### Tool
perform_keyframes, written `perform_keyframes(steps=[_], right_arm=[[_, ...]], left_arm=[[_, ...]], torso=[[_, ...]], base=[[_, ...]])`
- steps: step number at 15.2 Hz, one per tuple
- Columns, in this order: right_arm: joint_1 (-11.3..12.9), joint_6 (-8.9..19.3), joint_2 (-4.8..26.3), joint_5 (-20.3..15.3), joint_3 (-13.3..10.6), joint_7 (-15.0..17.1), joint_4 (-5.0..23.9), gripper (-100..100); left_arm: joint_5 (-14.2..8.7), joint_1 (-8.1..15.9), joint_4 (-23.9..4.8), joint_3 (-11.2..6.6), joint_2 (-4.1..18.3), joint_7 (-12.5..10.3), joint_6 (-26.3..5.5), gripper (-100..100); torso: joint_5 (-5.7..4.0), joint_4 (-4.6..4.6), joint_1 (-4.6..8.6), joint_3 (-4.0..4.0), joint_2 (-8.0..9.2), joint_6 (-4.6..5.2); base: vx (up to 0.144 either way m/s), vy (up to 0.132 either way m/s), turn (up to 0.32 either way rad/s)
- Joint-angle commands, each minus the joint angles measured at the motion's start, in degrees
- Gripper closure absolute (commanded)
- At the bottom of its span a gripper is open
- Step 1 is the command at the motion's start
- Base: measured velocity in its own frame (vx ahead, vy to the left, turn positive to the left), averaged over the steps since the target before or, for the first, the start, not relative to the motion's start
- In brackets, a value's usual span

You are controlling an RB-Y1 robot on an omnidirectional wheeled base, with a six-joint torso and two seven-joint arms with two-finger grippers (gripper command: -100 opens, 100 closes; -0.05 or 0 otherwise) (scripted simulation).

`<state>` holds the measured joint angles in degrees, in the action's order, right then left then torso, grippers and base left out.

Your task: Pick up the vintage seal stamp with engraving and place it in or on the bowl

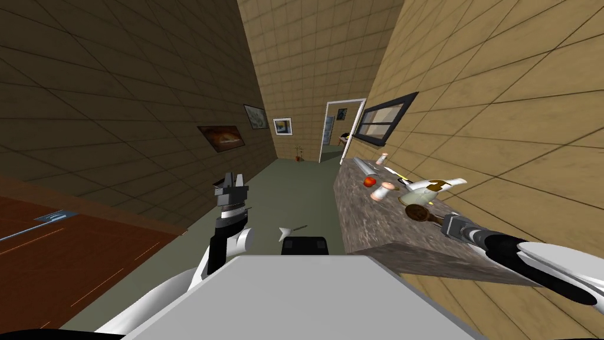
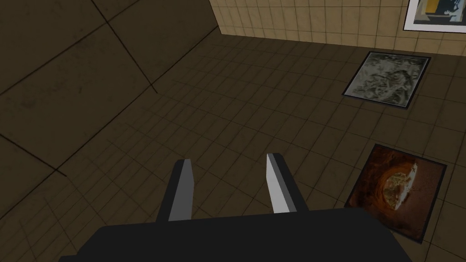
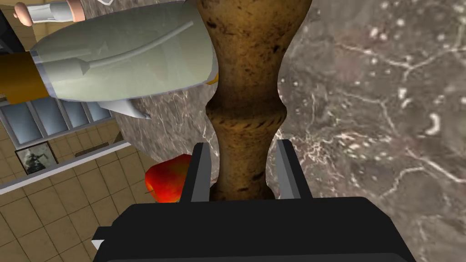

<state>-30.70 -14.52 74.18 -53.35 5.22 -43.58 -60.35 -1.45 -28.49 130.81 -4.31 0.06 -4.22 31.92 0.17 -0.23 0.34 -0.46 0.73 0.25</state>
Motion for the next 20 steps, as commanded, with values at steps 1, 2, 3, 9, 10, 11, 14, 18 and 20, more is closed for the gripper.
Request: perform_keyframes(steps=[1,2,3,9,10,11,14,18,20], right_arm=[[-0.12,-0.48,0.94,0.89,1.14,1.51,0.06,100],[-0.01,-0.96,1.26,1.49,1.61,2.19,0.29,100],[0.04,-1.21,1.4,1.82,1.82,2.55,0.42,100],[0.56,-4.19,1.73,6.13,3.24,6.57,1.84,100],[0.69,-4.8,1.83,7.1,3.32,7.17,1.9,100],[0.77,-5.15,1.93,7.69,3.34,7.46,1.87,100],[0.84,-5.04,2.09,7.62,3.25,7.39,1.92,-100],[0.82,-5.04,2.09,7.61,3.25,7.4,1.94,-100],[0.05,-6.34,4.28,8.07,3.83,8.54,1.82,-100]], left_arm=[[0.0,0.0,0.0,0.0,0.0,0.0,0.0,0],[0.0,0.0,0.0,0.0,0.0,0.0,0.0,0],[0.0,0.0,0.0,0.0,0.0,0.0,0.0,0],[0.0,0.01,0.0,-0.01,0.01,0.0,0.0,0],[0.0,0.01,0.0,-0.01,0.01,0.0,0.0,0],[0.0,0.01,-0.01,0.0,0.01,0.0,0.0,0],[0.0,0.0,-0.01,0.0,0.0,0.0,0.0,0],[0.0,-0.01,0.0,0.01,-0.01,0.0,0.0,0],[0.0,-0.01,0.0,0.01,-0.01,0.0,0.0,0]], torso=[[0.0,0.0,0.0,0.0,0.0,0.0],[-0.04,-0.02,0.12,-0.03,0.04,0.01],[-0.07,-0.03,0.22,-0.06,0.1,0.02],[-0.22,-0.09,0.49,-0.16,0.25,0.12],[-0.24,-0.1,0.52,-0.18,0.26,0.12],[-0.26,-0.11,0.52,-0.16,0.22,0.1],[-0.25,-0.06,0.11,-0.04,0.0,0.01],[-0.11,0.02,-0.4,0.17,-0.35,-0.01],[-0.07,0.04,-0.48,0.21,-0.43,0.01]], base=[[-0.12,-0.172,-0.093],[-0.135,-0.19,-0.091],[-0.136,-0.196,-0.06],[-0.135,-0.212,-0.071],[-0.119,-0.214,-0.028],[-0.106,-0.186,0.003],[-0.063,-0.091,0.019],[-0.006,-0.009,-0.001],[0.025,0.013,-0.085]])
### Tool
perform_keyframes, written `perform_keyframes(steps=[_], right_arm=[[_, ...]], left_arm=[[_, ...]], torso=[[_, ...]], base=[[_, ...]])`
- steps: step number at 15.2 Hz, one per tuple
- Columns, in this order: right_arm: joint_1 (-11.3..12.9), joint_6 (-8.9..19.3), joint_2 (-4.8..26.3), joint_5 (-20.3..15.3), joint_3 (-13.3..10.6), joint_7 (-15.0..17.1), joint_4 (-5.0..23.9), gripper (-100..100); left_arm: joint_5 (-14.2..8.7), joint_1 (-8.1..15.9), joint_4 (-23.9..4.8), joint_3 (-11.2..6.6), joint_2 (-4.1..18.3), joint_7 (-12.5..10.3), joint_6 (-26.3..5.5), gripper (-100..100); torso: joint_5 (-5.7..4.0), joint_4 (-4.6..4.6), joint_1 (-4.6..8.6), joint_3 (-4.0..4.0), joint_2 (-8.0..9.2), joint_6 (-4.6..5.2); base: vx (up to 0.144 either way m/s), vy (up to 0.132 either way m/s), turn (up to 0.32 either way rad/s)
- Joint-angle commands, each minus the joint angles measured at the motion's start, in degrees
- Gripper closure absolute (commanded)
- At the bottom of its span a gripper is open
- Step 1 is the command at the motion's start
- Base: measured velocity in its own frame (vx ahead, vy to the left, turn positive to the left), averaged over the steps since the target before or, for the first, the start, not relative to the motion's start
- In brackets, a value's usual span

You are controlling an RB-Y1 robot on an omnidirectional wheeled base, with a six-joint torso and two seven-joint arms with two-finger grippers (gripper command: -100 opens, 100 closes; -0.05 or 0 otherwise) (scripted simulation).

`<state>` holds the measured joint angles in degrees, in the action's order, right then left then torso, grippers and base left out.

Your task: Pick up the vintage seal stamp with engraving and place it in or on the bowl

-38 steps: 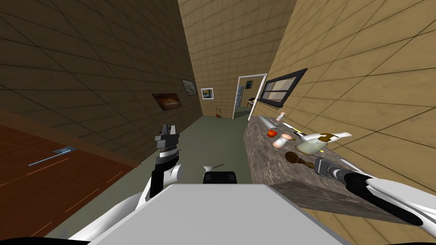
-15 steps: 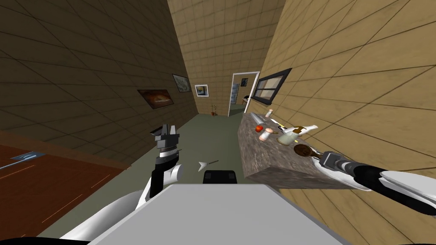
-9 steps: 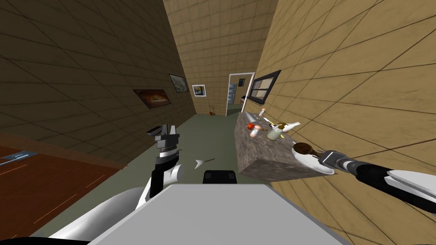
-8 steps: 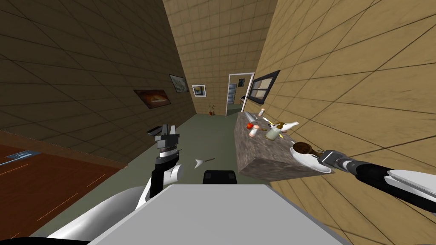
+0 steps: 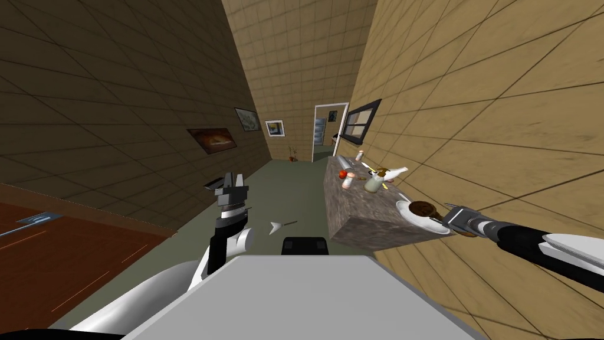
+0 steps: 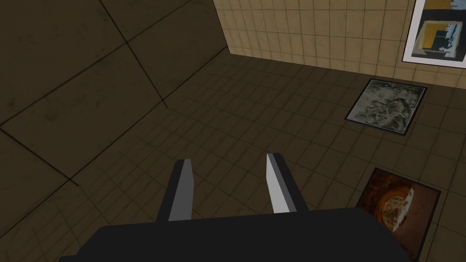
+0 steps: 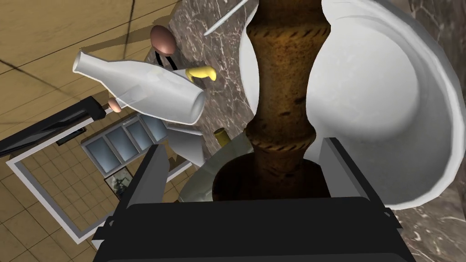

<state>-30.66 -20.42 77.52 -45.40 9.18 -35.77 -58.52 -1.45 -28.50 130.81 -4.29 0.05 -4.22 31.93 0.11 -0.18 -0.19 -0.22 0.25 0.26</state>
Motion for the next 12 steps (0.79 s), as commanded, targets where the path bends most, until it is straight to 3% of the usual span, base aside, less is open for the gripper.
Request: perform_keyframes(steps=[1,6,12], right_arm=[[-0.24,-0.88,1.67,0.28,0.06,1.12,-0.05,-100],[-1.79,-3.5,6.06,1.21,1.22,3.41,-0.3,-100],[-1.38,-3.16,5.24,1.02,0.97,2.95,-0.09,-100]], left_arm=[[0.0,0.0,0.0,0.0,0.0,0.0,0.0,0],[0.0,0.0,0.0,0.0,0.0,0.0,0.0,0],[0.0,0.01,0.0,0.0,0.0,0.0,0.0,0]], torso=[[0.0,0.0,0.0,0.0,0.0,0.0],[0.03,0.04,-0.09,0.09,-0.15,-0.04],[0.0,0.0,-0.01,0.0,0.01,-0.06]], base=[[0.039,0.018,-0.07],[0.047,0.025,-0.077],[0.006,0.003,-0.004]])
